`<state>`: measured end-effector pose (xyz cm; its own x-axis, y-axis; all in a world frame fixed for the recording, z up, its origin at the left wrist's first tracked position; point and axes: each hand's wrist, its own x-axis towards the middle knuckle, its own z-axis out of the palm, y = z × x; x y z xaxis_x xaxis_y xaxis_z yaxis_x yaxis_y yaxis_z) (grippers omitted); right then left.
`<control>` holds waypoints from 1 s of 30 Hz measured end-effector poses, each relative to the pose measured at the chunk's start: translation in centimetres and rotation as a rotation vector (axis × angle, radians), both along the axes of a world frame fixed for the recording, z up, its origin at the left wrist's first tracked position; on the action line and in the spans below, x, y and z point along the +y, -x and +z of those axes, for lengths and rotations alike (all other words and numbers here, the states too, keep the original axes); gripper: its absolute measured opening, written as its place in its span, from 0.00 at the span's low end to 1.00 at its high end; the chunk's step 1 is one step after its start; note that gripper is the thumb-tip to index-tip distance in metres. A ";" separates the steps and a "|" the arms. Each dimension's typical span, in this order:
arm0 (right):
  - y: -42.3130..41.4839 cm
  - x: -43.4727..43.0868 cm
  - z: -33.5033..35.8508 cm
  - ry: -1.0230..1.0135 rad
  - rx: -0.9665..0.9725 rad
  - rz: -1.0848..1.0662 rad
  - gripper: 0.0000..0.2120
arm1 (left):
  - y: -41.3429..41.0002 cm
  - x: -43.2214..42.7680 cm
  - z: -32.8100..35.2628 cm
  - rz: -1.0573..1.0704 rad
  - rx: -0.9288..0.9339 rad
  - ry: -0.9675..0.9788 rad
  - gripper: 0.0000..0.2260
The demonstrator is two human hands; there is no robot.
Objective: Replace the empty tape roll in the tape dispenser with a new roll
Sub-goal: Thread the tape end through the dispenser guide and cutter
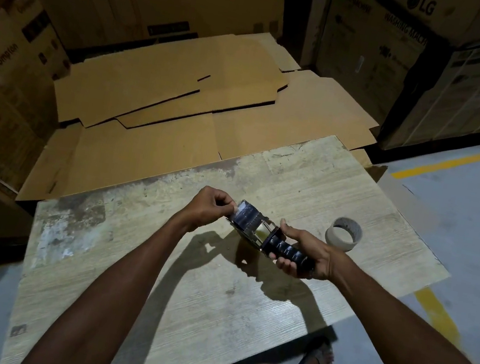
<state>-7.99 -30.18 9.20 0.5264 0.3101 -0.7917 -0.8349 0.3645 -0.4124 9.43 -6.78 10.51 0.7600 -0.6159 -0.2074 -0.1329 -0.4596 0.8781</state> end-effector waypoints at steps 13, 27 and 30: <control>0.5 4.4 -1.4 -0.466 0.135 -0.361 0.29 | -0.4 3.4 -1.0 0.006 0.004 0.005 0.04; -0.5 5.1 0.6 -0.004 -0.127 -0.161 0.26 | 2.4 6.3 -3.3 0.047 0.003 0.184 0.05; -1.6 5.4 2.3 0.068 -0.226 -0.236 0.23 | 3.3 6.0 -4.3 0.141 0.013 0.258 0.06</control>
